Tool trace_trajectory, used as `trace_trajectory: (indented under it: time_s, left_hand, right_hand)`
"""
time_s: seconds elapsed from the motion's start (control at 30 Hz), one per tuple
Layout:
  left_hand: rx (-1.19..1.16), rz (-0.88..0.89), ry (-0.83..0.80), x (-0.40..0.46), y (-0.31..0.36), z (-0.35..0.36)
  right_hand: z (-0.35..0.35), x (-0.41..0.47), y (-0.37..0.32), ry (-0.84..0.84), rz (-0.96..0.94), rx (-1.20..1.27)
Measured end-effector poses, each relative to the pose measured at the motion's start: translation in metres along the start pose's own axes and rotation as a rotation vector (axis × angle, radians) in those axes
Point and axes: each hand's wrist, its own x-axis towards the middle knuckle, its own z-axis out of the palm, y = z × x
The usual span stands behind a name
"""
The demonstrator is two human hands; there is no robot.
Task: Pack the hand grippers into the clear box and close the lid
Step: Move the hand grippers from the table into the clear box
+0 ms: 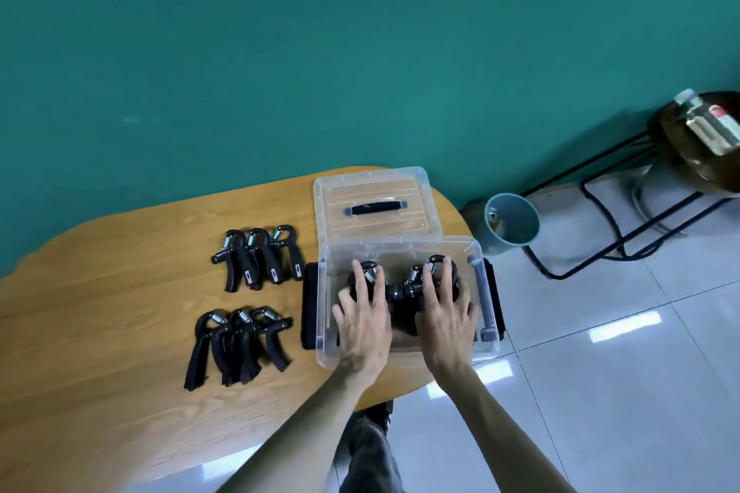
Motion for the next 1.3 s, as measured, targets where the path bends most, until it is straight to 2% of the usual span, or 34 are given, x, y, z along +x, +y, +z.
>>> trace_trajectory:
  time_s: [0.27, 0.6, 1.03, 1.3]
  left_hand:
    - [0.051, -0.087, -0.088, 0.033, 0.006, 0.042]
    - [0.08, -0.193, -0.151, 0.058, 0.005, 0.082]
    - [0.141, -0.228, -0.115, 0.066, 0.002, 0.105]
    - [0.072, -0.255, -0.096, 0.064, -0.007, 0.109]
  right_hand:
    - [0.033, 0.044, 0.017, -0.106, 0.006, 0.026]
    - [0.083, 0.069, 0.036, -0.248, -0.092, 0.031]
    - [0.11, 0.074, 0.041, -0.256, -0.141, 0.071]
    - [0.109, 0.073, 0.042, -0.223, -0.172, 0.06]
